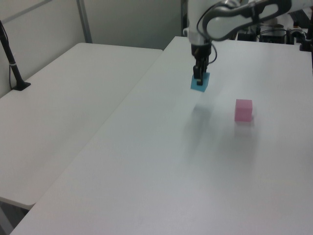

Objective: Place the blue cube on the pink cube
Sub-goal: 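Lift the blue cube and carry it over the pink cube, then lower the blue cube onto the pink cube's top face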

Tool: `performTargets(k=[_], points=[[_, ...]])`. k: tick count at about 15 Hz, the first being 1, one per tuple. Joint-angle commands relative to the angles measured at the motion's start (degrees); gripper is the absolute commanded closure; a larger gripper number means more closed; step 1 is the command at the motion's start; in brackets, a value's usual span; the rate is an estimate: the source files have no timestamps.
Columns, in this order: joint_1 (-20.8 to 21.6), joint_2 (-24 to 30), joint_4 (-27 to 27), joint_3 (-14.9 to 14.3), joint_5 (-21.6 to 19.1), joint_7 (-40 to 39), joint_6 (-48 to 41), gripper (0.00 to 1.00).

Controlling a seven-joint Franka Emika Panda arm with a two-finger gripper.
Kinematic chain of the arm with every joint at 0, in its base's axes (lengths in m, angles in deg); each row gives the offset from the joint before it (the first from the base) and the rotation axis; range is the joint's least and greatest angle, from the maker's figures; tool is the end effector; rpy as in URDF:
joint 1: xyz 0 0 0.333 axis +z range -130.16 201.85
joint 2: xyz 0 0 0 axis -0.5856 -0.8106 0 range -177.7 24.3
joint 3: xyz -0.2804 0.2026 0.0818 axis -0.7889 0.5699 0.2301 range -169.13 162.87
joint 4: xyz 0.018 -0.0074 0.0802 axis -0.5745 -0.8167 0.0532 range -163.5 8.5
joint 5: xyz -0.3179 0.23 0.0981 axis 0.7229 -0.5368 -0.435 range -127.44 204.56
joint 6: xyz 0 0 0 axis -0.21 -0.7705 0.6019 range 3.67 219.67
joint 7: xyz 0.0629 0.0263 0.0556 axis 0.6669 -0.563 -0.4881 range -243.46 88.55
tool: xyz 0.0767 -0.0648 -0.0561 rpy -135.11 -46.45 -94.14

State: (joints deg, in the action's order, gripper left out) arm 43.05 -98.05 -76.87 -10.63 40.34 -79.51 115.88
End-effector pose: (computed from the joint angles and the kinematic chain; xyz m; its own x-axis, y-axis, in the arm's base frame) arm 0.6945 0.0063 0.4588 0.9987 0.0512 0.0079 0.0505 -0.9958 0.0769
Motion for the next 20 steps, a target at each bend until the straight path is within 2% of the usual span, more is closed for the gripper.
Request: performTargets(k=[1,6,8,10,16,20], points=[[-0.8,12.4,-11.1,0.5,0.2,-3.2,-0.5,0.75],[-0.8,25.2,-21.6,0.5,-0.1,-7.3,-7.7,0.75],[-0.7,26.9,-23.4,0.5,-0.4,-7.4,-11.2,0.75],[-0.3,26.8,-25.0,0.6,-1.3,-6.9,-13.4,0.75],[0.3,25.4,-26.8,1.6,-1.4,-6.7,-12.6,0.75],[1.3,20.0,-26.9,3.8,-0.8,-5.1,-8.5,0.75]])
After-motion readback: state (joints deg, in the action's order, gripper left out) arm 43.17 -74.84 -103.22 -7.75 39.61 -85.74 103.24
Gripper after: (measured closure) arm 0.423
